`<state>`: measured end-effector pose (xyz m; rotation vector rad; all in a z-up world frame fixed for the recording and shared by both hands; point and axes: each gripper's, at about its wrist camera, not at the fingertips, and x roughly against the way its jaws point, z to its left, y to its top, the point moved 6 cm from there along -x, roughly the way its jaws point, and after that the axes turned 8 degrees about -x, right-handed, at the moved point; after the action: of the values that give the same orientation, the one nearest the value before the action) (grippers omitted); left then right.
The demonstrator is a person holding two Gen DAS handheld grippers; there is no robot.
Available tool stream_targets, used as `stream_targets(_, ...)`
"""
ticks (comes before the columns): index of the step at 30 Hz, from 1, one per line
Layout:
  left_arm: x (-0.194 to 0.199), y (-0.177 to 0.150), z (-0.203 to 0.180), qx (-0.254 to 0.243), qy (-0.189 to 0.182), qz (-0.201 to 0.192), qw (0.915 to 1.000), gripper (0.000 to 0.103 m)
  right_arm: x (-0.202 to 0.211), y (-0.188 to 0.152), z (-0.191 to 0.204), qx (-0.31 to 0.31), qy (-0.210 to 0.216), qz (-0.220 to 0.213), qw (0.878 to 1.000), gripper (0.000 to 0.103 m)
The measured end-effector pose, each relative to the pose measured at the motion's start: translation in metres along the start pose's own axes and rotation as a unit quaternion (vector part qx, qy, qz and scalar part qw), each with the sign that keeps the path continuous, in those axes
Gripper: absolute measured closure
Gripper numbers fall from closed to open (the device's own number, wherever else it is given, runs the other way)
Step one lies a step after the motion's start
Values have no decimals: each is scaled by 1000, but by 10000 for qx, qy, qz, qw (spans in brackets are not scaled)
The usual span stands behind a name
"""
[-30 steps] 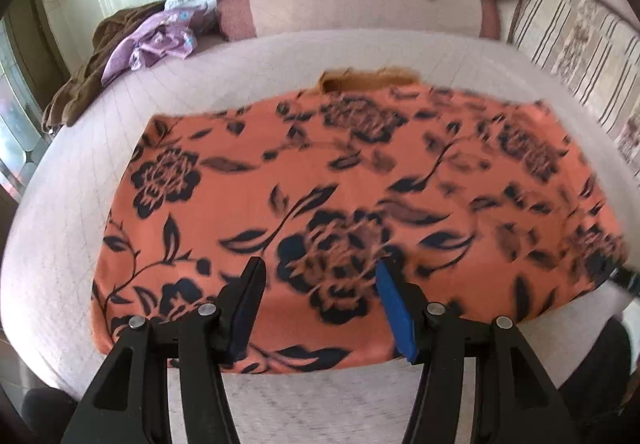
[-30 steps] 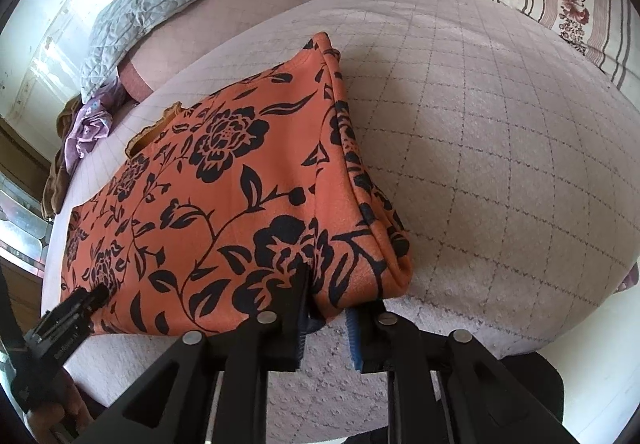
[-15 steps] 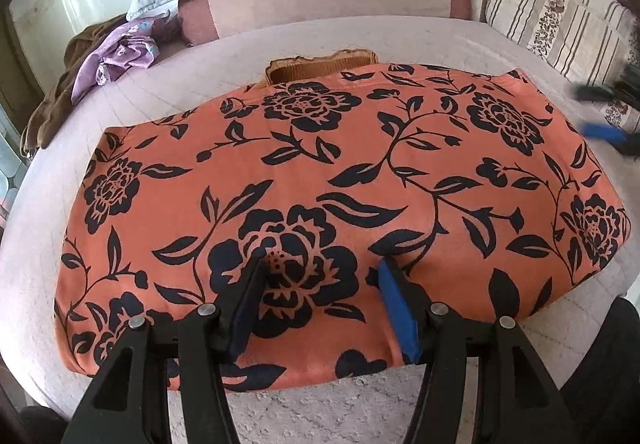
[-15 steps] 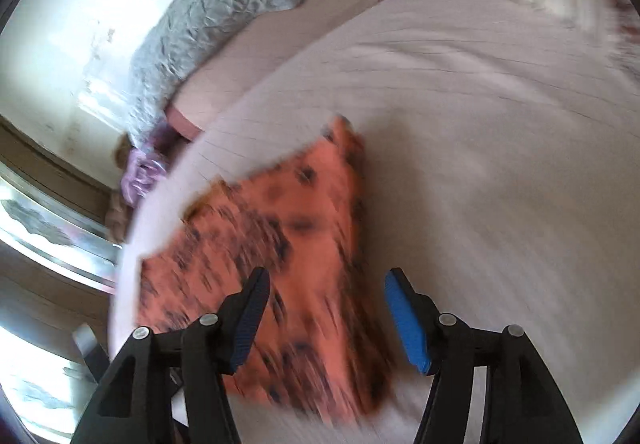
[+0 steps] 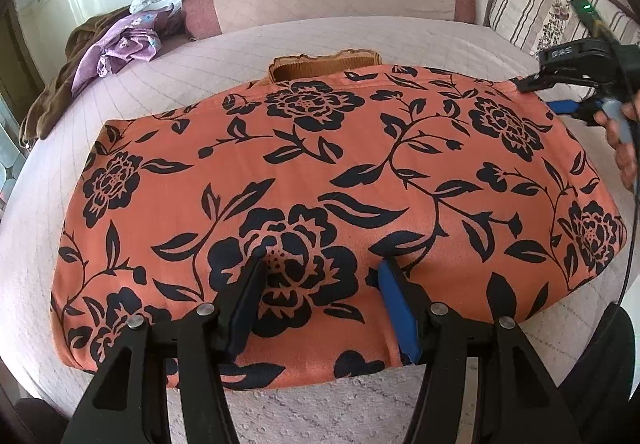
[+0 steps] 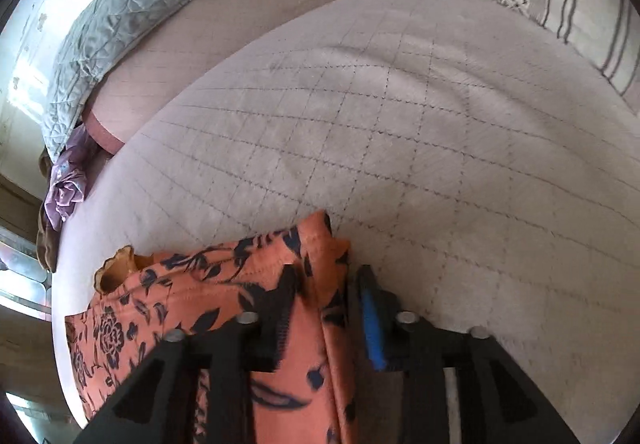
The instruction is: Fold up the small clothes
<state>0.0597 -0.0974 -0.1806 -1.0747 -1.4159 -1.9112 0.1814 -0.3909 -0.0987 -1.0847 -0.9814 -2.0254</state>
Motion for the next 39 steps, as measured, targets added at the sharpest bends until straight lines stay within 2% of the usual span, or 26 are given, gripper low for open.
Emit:
stream_targets(2,0,0,1,18,-29,-7,10000,43,19,-9,5,163,-207,-270,9993,44)
stream_targets(5,6,-1,5,208,-158,-34,9997,43,53,-29,25,826,-660,-683,9920,44)
stream_targets(7,17,-3,11,366,-251,-201,9988,43,75,-45,37,1354,-1155,-970,9792,43)
stream_targets(10,34,-9,27,462,-30,-419,9980,43,110,-72,58,2002,-1601,-1463,9555,37)
stream_targets(13,48,-20,46,595,195,-541,9966,43,144,-93,75,2223,-1744,-1965,9389,32)
stream_targets(14,52,-23,52,640,258,-561,9960,43,152,-98,79,2249,-1765,-2095,9351,28)
stream_targets(16,58,-32,67,766,388,-549,9948,43,165,-107,87,2276,-1790,-2282,9296,27)
stream_targets(23,67,-50,90,1034,539,-506,9919,43,180,-128,105,2343,-1655,-2425,9268,27)
stream_targets(27,71,-52,90,1028,556,-534,9917,43,191,-141,108,2346,-1610,-2424,9275,27)
stream_targets(39,77,-53,85,970,565,-553,9921,43,196,-148,101,2300,-1550,-2298,9329,26)
